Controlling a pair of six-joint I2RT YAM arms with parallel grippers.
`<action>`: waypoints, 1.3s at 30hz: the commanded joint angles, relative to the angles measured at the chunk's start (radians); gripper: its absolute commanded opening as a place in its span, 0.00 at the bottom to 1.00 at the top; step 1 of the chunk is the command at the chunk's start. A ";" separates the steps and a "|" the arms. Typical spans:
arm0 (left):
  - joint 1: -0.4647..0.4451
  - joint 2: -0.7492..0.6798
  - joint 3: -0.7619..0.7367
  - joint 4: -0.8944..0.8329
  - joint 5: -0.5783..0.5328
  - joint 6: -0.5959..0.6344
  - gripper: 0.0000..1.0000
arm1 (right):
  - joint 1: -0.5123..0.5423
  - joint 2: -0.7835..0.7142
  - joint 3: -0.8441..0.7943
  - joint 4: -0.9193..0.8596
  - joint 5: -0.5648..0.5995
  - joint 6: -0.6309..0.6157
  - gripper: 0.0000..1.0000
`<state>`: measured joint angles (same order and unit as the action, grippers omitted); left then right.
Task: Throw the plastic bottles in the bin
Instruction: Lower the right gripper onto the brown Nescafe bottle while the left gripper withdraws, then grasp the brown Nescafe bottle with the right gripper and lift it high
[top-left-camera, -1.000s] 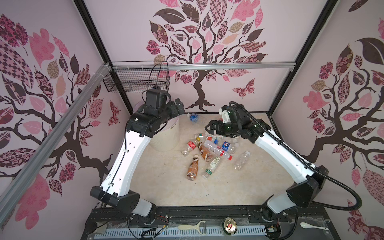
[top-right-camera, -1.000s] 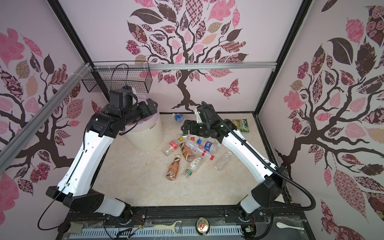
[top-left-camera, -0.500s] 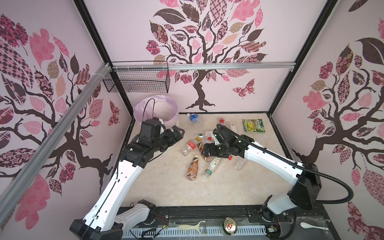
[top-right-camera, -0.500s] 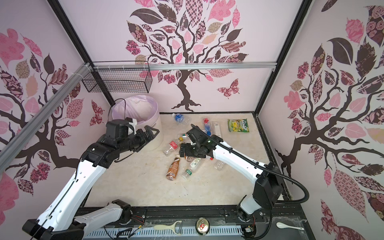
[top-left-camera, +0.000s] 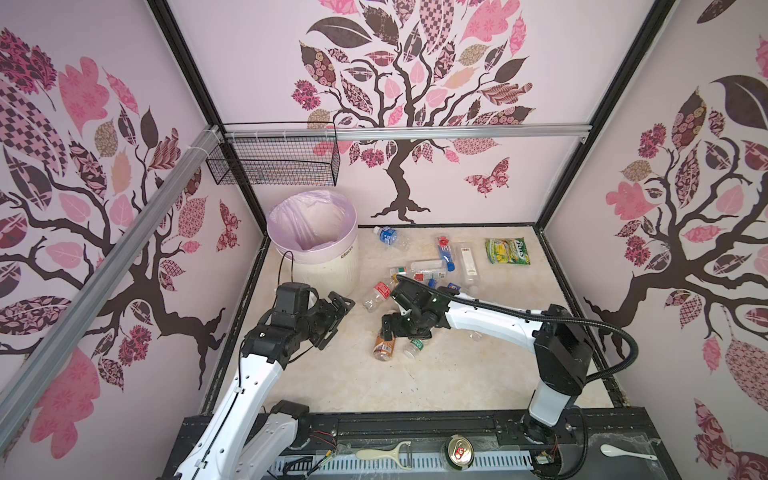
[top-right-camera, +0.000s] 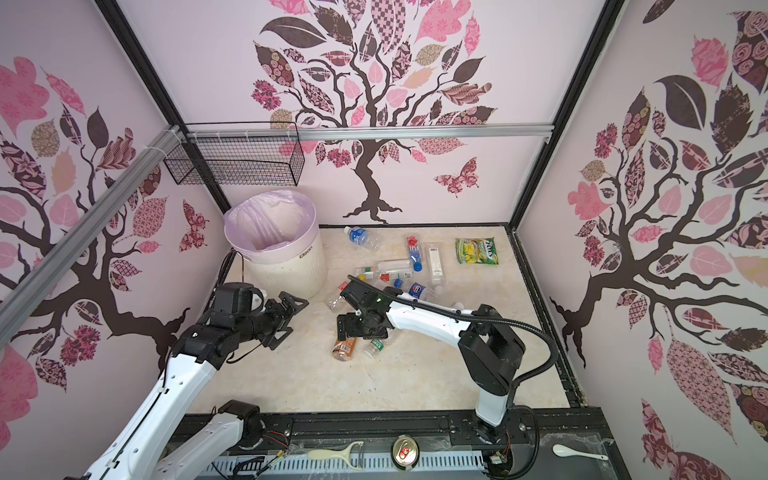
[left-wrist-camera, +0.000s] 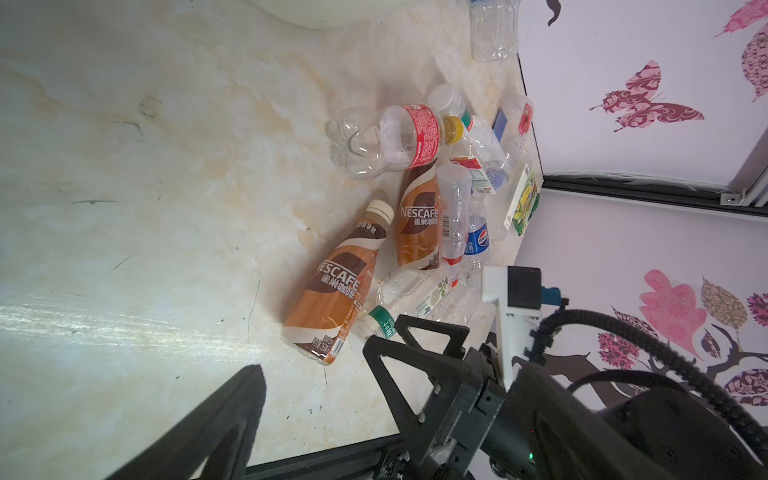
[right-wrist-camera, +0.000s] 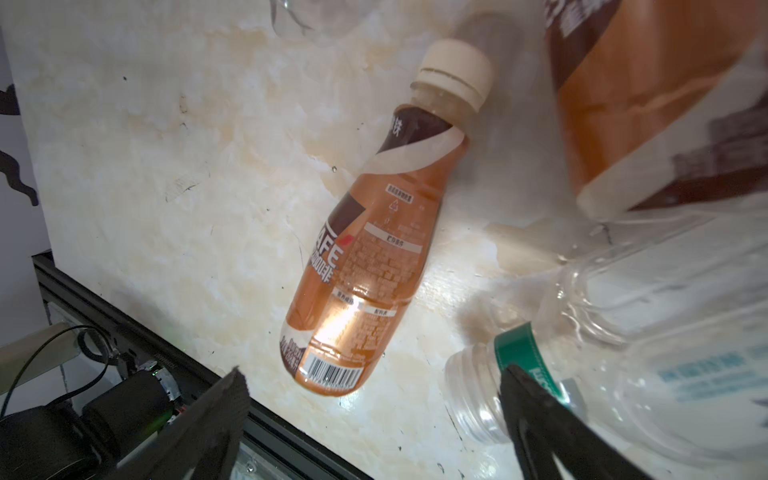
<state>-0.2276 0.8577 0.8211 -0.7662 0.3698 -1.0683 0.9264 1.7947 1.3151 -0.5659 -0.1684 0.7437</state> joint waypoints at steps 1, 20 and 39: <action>0.005 -0.026 -0.043 0.027 0.038 -0.018 0.98 | 0.013 0.060 0.016 0.019 -0.011 0.022 0.96; 0.004 -0.031 -0.068 -0.031 0.066 -0.010 0.98 | 0.015 0.291 0.190 0.022 -0.032 0.002 0.71; 0.011 0.062 0.198 -0.097 0.061 0.023 0.98 | 0.014 0.087 0.456 -0.140 0.128 -0.124 0.56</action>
<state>-0.2218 0.9066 0.9360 -0.8558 0.4316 -1.0687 0.9375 1.9915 1.6650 -0.6357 -0.1192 0.6746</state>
